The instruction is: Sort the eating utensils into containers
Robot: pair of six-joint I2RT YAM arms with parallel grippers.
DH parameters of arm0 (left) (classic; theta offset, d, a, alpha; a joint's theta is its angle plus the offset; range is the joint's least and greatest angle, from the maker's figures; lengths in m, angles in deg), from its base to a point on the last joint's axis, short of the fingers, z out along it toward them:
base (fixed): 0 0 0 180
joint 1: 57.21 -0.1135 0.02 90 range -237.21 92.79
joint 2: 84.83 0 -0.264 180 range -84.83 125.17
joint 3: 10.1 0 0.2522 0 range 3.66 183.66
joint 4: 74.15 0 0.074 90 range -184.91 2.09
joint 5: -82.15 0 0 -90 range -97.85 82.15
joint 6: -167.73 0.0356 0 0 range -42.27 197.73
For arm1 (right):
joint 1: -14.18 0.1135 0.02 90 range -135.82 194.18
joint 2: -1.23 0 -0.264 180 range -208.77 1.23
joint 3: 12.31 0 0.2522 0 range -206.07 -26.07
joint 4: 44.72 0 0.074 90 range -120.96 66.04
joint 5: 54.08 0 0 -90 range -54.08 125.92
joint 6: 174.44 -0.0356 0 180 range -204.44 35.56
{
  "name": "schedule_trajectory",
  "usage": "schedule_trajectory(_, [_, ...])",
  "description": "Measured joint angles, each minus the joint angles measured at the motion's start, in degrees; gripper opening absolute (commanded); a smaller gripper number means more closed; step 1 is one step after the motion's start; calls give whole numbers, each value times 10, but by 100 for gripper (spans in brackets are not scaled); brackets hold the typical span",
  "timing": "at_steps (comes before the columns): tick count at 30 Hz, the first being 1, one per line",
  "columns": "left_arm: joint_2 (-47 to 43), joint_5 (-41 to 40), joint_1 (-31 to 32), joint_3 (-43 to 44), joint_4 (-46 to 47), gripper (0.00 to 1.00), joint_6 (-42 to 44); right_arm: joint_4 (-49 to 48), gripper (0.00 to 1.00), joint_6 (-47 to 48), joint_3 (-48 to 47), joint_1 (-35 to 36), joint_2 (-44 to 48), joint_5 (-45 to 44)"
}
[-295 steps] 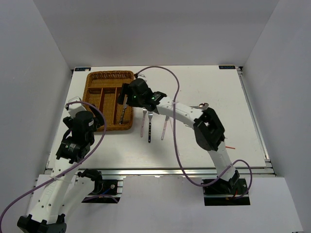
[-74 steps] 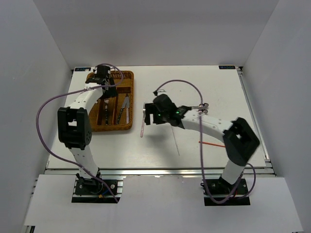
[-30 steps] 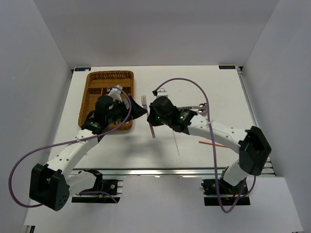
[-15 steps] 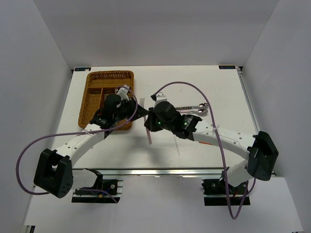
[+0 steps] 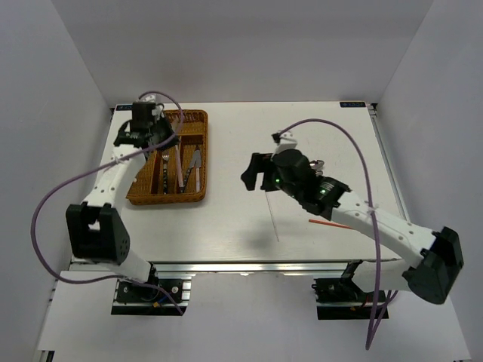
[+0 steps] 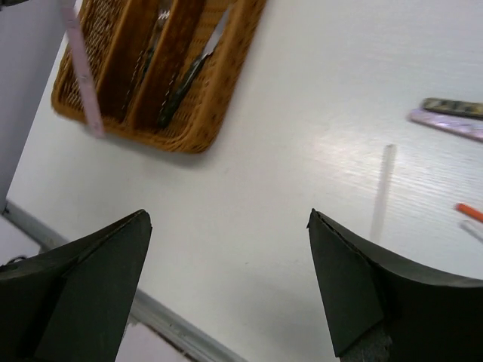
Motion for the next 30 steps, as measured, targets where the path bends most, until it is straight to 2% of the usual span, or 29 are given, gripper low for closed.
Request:
schedule_trajectory(3, [82, -41, -42, 94, -57, 0, 51, 0, 89, 3, 27, -37, 47, -5])
schedule_trajectory(6, [166, -75, -56, 160, -95, 0, 86, 2, 89, 12, 49, -50, 73, -5])
schedule_trajectory(14, [307, -121, -60, 219, -137, 1, 129, 18, 89, 41, 68, -63, 82, -2])
schedule_trajectory(16, [315, -128, -60, 219, -144, 11, 132, 19, 89, 45, 77, -66, 88, -1])
schedule_trajectory(17, [315, -130, -60, 219, -148, 28, 132, 19, 89, 47, 81, -67, 91, -1])
schedule_trajectory(20, [312, -134, -60, 219, -147, 54, 131, 19, 89, 48, 84, -72, 93, -2])
schedule_trajectory(21, [310, -135, -60, 218, -147, 70, 131, 19, 89, 48, 84, -75, 93, -2])
schedule_trajectory(22, [305, -136, -60, 216, -147, 77, 131, 19, 89, 48, 84, -78, 93, -3])
schedule_trajectory(23, [298, -138, -60, 212, -148, 94, 127, 20, 89, 48, 84, -82, 93, -4])
schedule_trajectory(24, [289, -142, -60, 210, -150, 98, 125, 21, 89, 48, 84, -86, 93, -6])
schedule_trajectory(30, [204, -160, -60, 206, -149, 98, 110, 49, 89, 58, 68, -106, 70, -7])
